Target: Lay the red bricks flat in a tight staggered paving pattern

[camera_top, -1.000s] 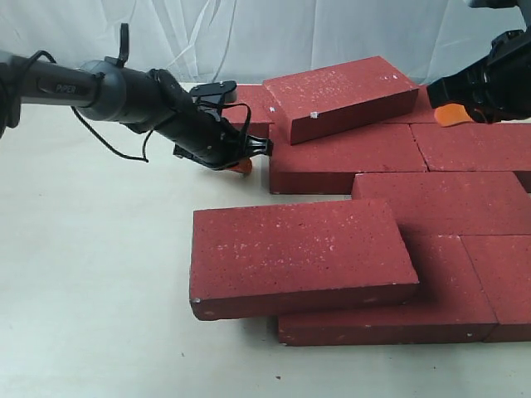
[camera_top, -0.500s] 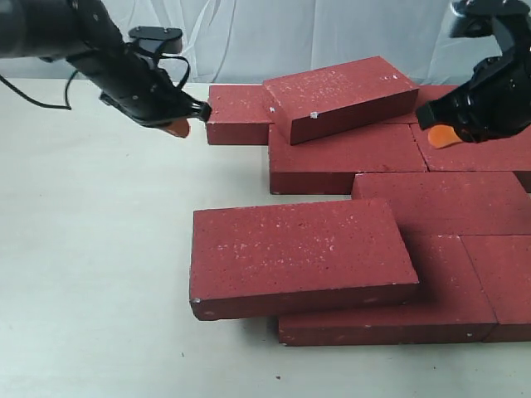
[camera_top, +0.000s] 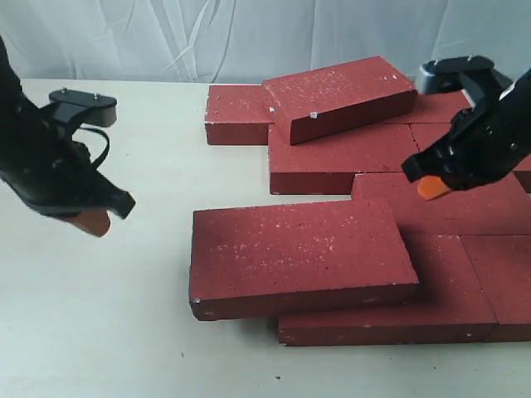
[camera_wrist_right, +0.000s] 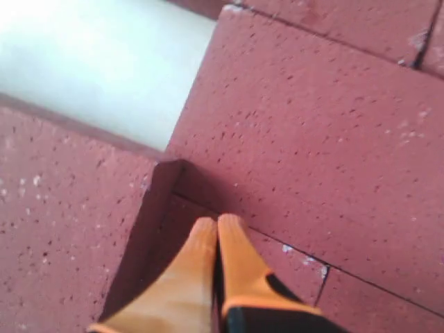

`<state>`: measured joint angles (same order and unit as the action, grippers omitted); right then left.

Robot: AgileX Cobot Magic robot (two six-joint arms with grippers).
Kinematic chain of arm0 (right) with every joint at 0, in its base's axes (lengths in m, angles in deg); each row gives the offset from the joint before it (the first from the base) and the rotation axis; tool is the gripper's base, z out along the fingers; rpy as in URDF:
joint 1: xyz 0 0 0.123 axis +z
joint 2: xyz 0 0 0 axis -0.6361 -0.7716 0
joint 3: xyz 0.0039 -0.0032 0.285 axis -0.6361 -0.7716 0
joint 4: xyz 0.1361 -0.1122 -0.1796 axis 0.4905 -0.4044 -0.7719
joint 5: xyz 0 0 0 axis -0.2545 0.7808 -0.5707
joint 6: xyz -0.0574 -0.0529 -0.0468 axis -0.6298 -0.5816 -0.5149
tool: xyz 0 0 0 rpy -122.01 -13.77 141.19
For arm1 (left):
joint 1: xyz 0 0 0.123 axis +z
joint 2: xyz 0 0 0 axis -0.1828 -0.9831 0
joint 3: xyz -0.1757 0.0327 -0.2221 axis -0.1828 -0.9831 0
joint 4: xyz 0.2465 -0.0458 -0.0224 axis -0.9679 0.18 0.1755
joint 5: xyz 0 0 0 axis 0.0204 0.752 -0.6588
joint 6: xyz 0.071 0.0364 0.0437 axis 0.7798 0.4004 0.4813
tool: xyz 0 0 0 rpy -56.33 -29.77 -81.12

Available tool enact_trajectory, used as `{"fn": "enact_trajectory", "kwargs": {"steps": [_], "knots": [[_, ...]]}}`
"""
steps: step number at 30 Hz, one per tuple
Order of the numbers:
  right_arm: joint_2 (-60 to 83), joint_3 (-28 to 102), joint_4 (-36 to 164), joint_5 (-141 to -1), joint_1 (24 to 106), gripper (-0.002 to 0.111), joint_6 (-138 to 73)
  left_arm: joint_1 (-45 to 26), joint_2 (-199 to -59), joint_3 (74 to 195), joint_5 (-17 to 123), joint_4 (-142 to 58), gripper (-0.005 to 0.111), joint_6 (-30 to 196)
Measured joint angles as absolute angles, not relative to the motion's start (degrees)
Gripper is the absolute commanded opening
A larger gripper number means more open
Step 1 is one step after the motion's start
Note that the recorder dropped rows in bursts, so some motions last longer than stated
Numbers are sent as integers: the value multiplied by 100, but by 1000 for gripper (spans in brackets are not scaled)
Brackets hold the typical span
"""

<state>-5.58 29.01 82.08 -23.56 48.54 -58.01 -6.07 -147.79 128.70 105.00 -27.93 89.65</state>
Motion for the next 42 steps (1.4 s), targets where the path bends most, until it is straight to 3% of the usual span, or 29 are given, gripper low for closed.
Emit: {"fn": "enact_trajectory", "kwargs": {"steps": [5,10,25,42], "knots": [[-558,2432,7022,-2774,5380,-1,-4535,-1073,-14726,12064,9666,-2163,0,9501],[-558,2422,6935,-2807,5721,-1,-4364,-1640,-14846,12003,9019,-1807,0,9582],[-656,2249,7270,-2760,5772,-1,-4422,-1686,-15290,11974,8714,-130,0,10273],[-624,2390,8009,-2599,5776,-1,-5114,-1686,-15161,12013,8664,-289,0,10454]]}}
